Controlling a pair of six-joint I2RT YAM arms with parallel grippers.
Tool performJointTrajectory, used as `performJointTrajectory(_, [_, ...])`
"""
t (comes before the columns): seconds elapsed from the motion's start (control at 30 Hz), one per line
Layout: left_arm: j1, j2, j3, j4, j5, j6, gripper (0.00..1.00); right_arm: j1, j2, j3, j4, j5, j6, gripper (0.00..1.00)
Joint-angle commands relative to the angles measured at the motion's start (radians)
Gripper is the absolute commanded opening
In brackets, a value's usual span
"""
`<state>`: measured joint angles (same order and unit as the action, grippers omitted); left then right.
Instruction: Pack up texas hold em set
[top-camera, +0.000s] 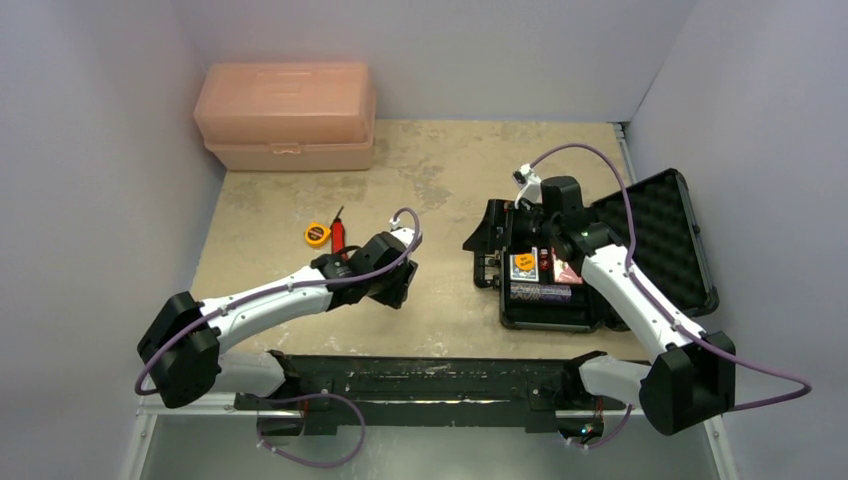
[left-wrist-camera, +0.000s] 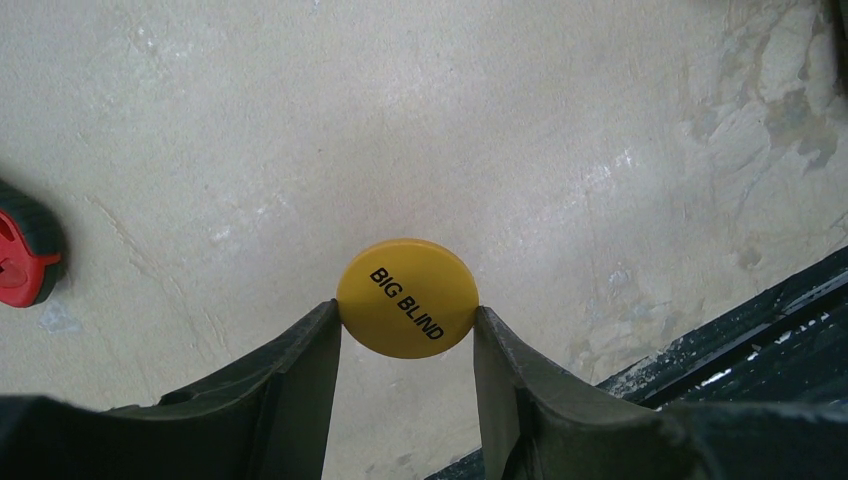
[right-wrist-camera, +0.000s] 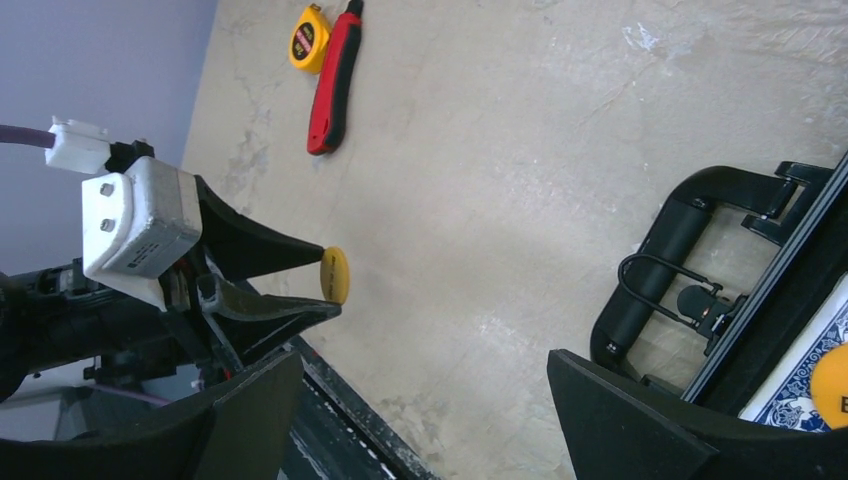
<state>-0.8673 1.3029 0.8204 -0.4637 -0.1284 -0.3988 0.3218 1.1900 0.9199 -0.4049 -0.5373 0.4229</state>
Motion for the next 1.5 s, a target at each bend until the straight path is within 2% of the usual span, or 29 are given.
performJointTrajectory(0.0, [-0.018, -0.019, 0.031, 0.042, 0.015, 0.042, 0.37, 0.004, -0.033, -0.010, 0.038, -0.069, -0.003, 0.97])
performJointTrajectory(0.4, [-0.041, -0.037, 0.049, 0.052, 0.046, 0.094, 0.37, 0.011, -0.029, 0.006, 0.024, -0.141, 0.004, 0.96])
performJointTrajectory(0.67, [-0.051, -0.042, 0.058, 0.057, 0.055, 0.109, 0.37, 0.036, -0.015, 0.006, 0.024, -0.173, 0.012, 0.92])
performJointTrajectory(1.0, [-0.078, -0.072, 0.062, 0.091, 0.110, 0.152, 0.37, 0.174, 0.090, -0.009, 0.094, -0.102, 0.108, 0.86])
performJointTrajectory(1.17, [-0.085, -0.109, 0.052, 0.106, 0.120, 0.164, 0.37, 0.192, 0.112, -0.045, 0.183, -0.129, 0.190, 0.83])
performJointTrajectory(1.47, [-0.091, -0.131, 0.056, 0.113, 0.124, 0.175, 0.37, 0.214, 0.137, -0.057, 0.217, -0.133, 0.227, 0.75])
